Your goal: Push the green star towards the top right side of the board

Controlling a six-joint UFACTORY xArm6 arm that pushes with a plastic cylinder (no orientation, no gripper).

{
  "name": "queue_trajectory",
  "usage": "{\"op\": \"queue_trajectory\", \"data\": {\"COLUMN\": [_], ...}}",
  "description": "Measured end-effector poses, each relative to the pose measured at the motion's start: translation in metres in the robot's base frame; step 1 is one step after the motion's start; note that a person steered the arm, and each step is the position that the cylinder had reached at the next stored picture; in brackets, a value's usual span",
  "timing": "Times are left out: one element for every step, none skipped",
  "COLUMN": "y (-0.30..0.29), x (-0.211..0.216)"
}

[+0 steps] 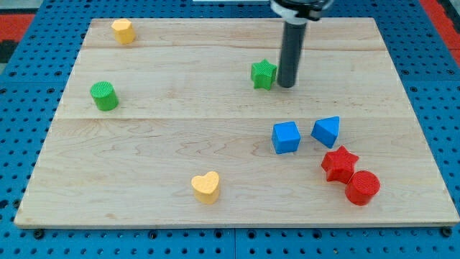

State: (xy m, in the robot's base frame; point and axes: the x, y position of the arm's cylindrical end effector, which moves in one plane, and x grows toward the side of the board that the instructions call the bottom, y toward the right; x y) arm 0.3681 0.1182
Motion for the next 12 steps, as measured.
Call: {"op": "queue_trajectory", "data": {"y": [0.021, 0.014, -0.02, -0.062, -0.038, -0.109, -0.106, -0.081, -0.114, -0.158, -0.072, 0.013], "x": [0.0, -0.007, -0.022, -0.026, 0.017, 0.004, -0.031, -0.059, -0.023, -0.042, -0.073, -0.09]}}
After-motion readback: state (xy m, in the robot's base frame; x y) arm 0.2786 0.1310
